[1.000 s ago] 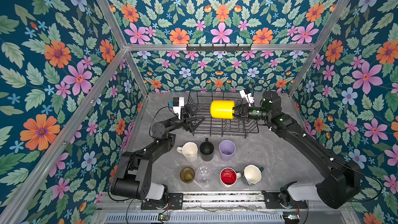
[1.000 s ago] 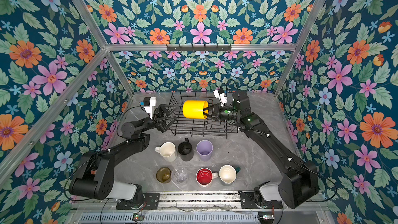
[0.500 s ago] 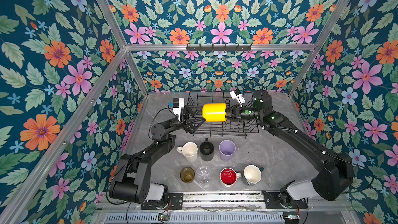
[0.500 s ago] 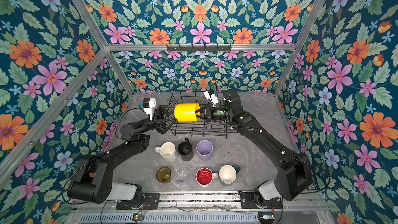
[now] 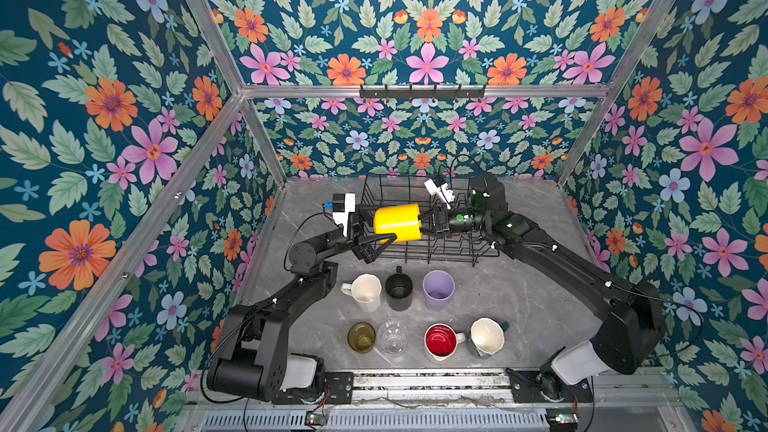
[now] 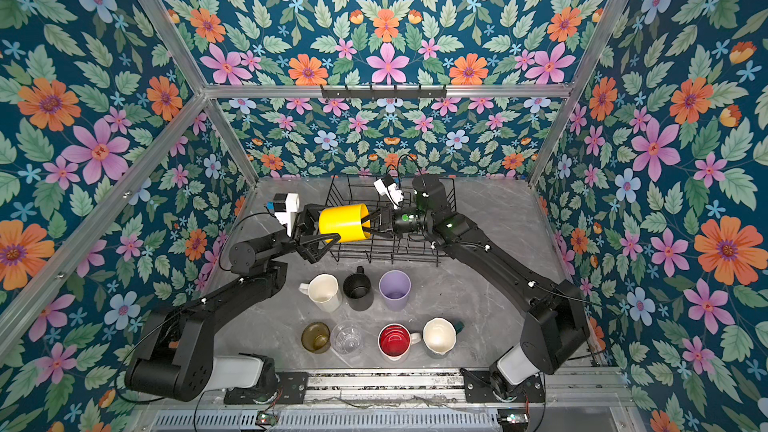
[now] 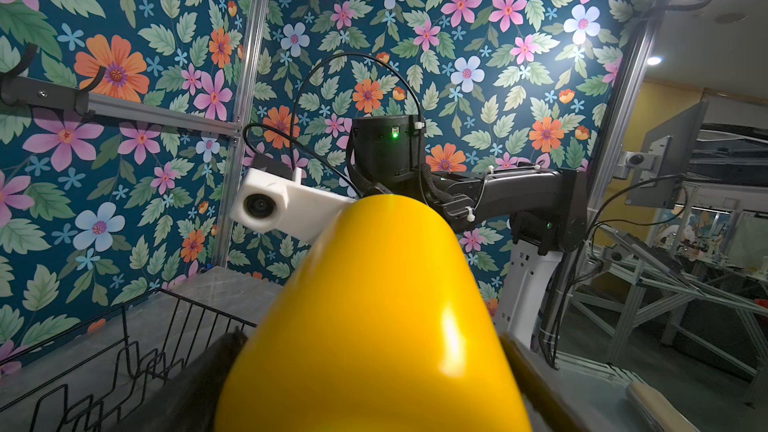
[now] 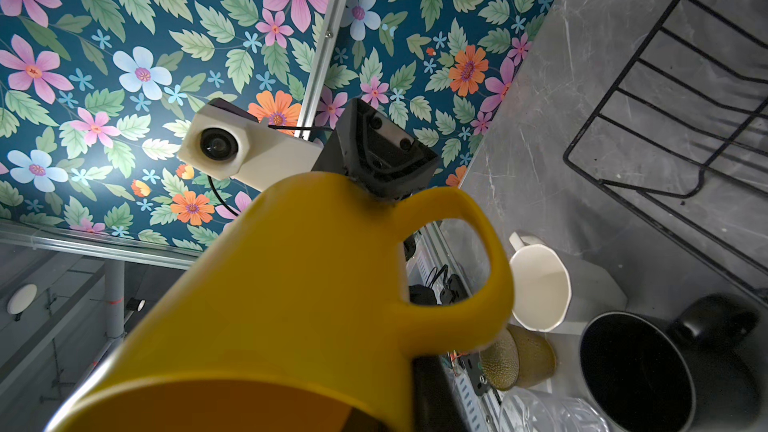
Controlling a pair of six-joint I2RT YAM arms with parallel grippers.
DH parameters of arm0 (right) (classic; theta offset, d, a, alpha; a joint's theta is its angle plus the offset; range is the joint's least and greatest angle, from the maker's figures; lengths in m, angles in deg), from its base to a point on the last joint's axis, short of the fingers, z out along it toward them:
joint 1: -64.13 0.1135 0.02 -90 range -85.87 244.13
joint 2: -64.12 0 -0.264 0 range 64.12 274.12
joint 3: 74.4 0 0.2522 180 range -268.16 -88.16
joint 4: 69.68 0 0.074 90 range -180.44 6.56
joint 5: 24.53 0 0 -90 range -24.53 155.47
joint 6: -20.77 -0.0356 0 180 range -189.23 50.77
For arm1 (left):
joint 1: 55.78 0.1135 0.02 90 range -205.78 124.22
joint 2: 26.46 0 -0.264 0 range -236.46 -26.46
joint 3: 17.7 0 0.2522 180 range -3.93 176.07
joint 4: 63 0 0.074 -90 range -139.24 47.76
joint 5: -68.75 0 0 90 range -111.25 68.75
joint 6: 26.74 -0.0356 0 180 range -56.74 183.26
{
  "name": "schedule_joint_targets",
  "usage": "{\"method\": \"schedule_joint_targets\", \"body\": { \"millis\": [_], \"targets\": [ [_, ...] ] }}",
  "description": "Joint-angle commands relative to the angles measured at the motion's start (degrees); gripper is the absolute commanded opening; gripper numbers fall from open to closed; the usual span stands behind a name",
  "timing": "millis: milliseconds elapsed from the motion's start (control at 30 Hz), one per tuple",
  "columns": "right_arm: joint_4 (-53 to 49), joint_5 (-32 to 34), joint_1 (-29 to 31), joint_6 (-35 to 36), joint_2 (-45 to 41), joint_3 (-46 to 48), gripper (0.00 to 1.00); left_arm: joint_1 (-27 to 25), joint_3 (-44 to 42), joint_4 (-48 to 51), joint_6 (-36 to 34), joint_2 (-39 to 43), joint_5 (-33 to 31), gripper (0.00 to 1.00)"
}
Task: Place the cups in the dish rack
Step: 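Carry the yellow mug over the rack toward the left gripper while it approaches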
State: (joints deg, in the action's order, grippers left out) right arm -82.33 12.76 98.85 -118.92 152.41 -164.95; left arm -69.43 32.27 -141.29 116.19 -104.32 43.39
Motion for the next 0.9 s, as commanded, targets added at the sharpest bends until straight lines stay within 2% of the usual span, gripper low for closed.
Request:
{"method": "schedule_joint_targets", "body": {
  "millis": [0,400,733,867],
  "targets": [
    [4.03,-2.50,1.00,0.39,0.60,-1.21,0.00,0.03,-0.17,-0.77,-0.71,0.27,0.39,0.95],
    [4.95,-3.27,2.49,-0.66,3.27,-3.14,0.00,0.05,-0.52,-1.20,-0.58,0.65,1.25,0.93],
    [6.67,-3.94,2.61,-2.18,4.46,-3.43,0.00,0.09,-0.28,-1.47,-0.24,0.58,2.26,0.86],
    [6.16,-4.43,2.58,-1.78,4.62,-4.21,0.00,-0.14,0.18,-1.90,0.70,0.33,4.33,0.88]
  ]
}}
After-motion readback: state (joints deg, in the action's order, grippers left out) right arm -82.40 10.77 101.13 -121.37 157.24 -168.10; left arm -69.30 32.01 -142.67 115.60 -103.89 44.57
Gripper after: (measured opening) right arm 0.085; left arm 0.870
